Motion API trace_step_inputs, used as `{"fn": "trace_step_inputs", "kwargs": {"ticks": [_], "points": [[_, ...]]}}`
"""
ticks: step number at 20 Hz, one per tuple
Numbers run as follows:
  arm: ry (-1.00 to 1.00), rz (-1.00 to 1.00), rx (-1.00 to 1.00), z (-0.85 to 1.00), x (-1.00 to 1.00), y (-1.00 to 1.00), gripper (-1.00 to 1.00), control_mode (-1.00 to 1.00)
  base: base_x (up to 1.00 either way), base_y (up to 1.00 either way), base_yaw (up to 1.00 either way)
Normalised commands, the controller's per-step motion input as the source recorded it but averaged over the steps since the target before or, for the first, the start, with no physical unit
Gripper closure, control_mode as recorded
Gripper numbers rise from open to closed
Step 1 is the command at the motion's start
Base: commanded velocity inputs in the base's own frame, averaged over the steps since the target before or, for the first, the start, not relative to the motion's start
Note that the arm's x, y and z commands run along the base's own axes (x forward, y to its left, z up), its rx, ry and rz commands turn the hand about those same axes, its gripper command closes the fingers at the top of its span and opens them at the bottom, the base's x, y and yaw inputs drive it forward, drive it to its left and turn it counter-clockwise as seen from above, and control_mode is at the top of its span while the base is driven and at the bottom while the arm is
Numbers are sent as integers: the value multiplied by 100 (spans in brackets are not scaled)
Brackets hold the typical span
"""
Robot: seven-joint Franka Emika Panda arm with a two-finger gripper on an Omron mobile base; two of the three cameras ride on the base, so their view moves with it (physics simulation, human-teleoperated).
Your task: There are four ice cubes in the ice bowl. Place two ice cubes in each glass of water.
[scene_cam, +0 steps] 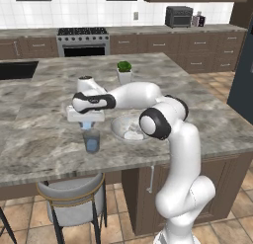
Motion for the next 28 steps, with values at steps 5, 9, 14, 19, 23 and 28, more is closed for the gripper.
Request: {"fn": "trace_step_inputs", "kwargs": {"ticks": [5, 9, 14, 19, 23, 28], "points": [[2, 0, 0, -26, 1, 1, 100, -100, 0, 0, 0], [5, 0, 0, -25, 0, 11, 100, -100, 0, 0, 0], [4, 0, 0, -17, 5, 14, 100, -100, 0, 0, 0], [6, 0, 0, -23, 0, 7, 100, -100, 0, 0, 0], [0, 0, 0, 0, 0, 0, 100, -100, 0, 0, 0], [0, 0, 0, 0, 0, 0, 100, -100, 0, 0, 0]]}}
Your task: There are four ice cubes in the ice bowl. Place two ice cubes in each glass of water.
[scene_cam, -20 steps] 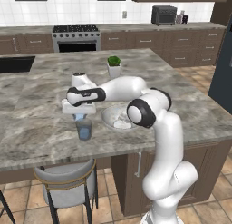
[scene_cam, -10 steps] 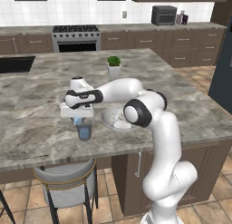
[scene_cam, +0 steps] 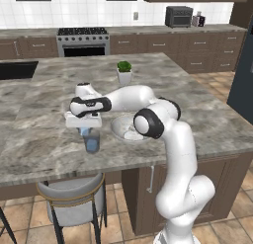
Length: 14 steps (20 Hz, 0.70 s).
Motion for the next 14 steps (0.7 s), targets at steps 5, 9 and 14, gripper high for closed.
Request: {"fn": "trace_step_inputs", "kwargs": {"ticks": [5, 9, 14], "points": [[-1, 0, 0, 10, -1, 0, 100, -100, 0, 0, 0], [-7, 0, 0, 48, -20, 0, 100, -100, 0, 0, 0], [-4, 0, 0, 40, -9, 0, 100, -100, 0, 0, 0]]}}
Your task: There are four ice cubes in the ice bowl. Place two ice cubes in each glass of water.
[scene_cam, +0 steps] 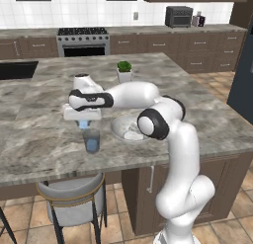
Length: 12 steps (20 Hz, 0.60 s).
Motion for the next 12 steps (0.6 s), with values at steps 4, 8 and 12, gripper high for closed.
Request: {"fn": "trace_step_inputs", "kwargs": {"ticks": [4, 8, 12], "points": [[0, 0, 0, 3, -50, -8, 100, -100, 0, 0, 0], [0, 0, 0, 0, -69, -21, 100, -100, 0, 0, 0], [-1, 0, 0, 0, -23, -23, 100, -100, 0, 0, 0]]}}
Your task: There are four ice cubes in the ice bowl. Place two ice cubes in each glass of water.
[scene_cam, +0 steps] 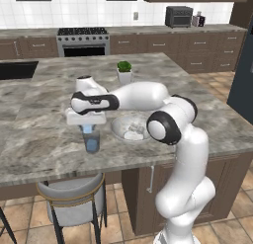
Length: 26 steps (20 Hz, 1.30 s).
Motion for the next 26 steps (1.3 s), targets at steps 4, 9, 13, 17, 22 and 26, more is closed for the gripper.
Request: {"fn": "trace_step_inputs", "kwargs": {"ticks": [4, 9, 13, 17, 22, 26], "points": [[-8, 0, 0, 0, 15, -17, 100, -100, 0, 0, 0], [-14, 0, -6, 0, 34, -4, 100, -100, 0, 0, 0], [-2, 0, -3, 0, 20, 16, 100, -100, 0, 0, 0], [0, 0, 0, 0, 0, 12, 100, -100, 0, 0, 0], [0, 0, 0, 0, 7, 19, 100, -100, 0, 0, 0], [0, 0, 0, -4, 8, 5, 100, -100, 0, 0, 0]]}}
